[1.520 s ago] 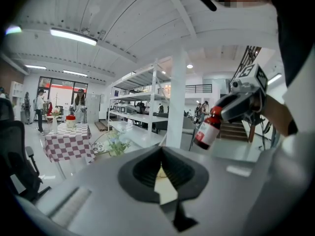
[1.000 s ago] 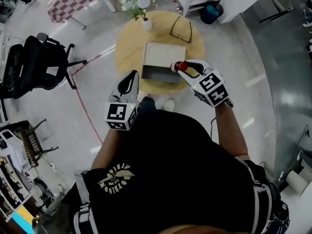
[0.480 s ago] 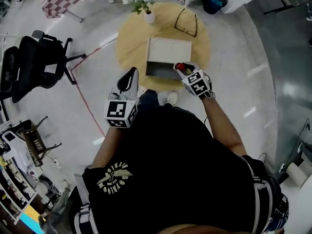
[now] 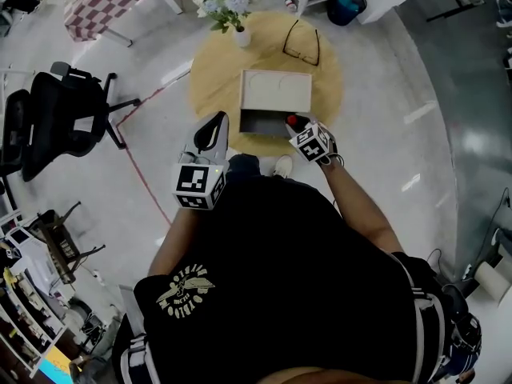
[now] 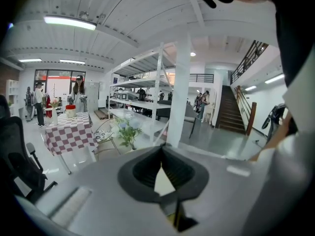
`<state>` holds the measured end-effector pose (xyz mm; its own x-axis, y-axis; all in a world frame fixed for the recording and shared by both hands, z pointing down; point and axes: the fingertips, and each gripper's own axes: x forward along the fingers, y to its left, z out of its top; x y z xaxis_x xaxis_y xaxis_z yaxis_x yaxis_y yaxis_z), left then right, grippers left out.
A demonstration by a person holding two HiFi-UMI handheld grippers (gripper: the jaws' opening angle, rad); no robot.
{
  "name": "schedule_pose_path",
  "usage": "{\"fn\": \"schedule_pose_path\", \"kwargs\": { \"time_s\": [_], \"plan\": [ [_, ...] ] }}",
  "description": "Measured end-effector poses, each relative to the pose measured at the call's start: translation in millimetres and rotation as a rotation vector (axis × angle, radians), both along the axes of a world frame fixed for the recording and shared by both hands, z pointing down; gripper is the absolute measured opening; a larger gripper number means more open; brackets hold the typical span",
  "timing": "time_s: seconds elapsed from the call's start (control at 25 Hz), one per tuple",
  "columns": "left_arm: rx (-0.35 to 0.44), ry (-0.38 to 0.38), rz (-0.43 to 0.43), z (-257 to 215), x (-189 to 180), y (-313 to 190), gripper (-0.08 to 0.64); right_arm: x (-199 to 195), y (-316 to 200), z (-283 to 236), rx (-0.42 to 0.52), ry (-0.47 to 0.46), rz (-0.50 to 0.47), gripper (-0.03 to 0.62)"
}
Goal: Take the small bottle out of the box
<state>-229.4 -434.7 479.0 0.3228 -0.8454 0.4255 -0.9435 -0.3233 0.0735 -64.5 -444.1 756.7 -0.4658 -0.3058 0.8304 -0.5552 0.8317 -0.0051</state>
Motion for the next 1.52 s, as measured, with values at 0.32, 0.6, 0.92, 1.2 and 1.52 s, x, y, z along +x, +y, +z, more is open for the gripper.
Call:
{"fn": "schedule_pose_path", "kwargs": {
  "time_s": [0.32,0.6,0.92,1.2,1.52],
  "plan": [
    [0.066,-0.011,0.001,-27,6,2,0.0,16,8,-43,0.008,-0.082,0.038,0.183],
    [0.229,0.001,-0.054,-97,20,18,0.0,31,-1,-262,0.38,-0.476,0.151,0.097],
    [0.334,0.02,-0.044,-125,56,38,0.0,52,23,-387,0.657,-0.665,0.237,0.008],
    [0.348,0.007,-0.069,-126,57,55,0.0,73,37,-378,0.655,-0.645,0.254,0.007],
    [0.308,-0.004,-0.097,-112,25,64,0.0,59,24,-385,0.662,-0.651,0.273,0.008]
  ]
}}
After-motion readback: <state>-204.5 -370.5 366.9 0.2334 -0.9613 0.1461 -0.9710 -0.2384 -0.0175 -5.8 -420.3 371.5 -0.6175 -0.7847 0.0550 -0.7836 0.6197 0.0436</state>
